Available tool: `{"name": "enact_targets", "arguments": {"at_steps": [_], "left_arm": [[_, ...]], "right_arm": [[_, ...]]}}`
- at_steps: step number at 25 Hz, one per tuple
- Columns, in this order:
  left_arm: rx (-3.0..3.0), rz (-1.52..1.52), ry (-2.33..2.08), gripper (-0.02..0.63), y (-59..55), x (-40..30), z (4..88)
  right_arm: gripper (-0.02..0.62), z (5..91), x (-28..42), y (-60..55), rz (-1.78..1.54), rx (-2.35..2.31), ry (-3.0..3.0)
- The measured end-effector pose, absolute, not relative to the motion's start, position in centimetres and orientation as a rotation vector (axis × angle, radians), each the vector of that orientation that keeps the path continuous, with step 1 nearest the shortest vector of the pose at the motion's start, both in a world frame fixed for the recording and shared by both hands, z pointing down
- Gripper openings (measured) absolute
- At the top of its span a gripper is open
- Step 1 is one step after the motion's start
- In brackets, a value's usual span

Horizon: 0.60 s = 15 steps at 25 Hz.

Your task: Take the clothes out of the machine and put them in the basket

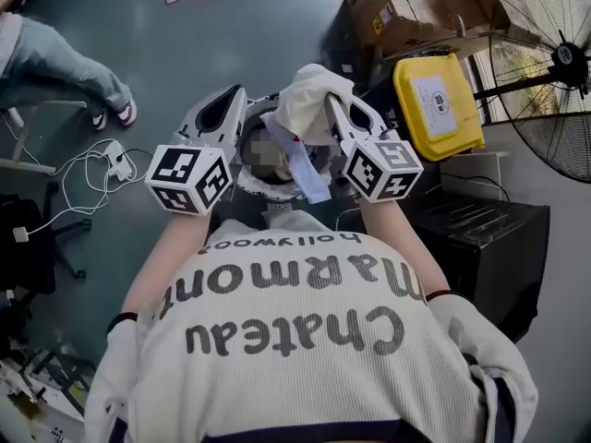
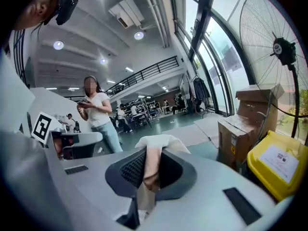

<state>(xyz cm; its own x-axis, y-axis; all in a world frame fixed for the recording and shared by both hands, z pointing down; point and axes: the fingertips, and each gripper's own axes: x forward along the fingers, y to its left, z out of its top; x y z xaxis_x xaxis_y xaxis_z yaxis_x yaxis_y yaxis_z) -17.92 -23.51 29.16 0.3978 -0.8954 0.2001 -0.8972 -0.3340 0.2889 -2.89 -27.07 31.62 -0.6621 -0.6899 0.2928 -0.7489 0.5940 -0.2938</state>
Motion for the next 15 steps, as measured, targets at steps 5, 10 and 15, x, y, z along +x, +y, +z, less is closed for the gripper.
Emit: {"name": "enact_targets", "arguments": {"at_steps": [5,10,15], "left_arm": [[2.196,0.074,-1.612,0.008,-22.9,-18.7,33.1],[2.1,0.122,-1.632,0.008,-22.8,-19.4,37.4],[2.06,0.163,-1.599,0.008,-24.5,-20.4,41.3]], "right_arm": [[0.046,37.3,-3.2,-27.8,0.705,1.122,-2.629],[0.046,42.2,-3.3,-27.6,0.792,1.061,-2.548],[0.046,46.7,-4.0,-28.2,0.811,1.04,-2.461]]}}
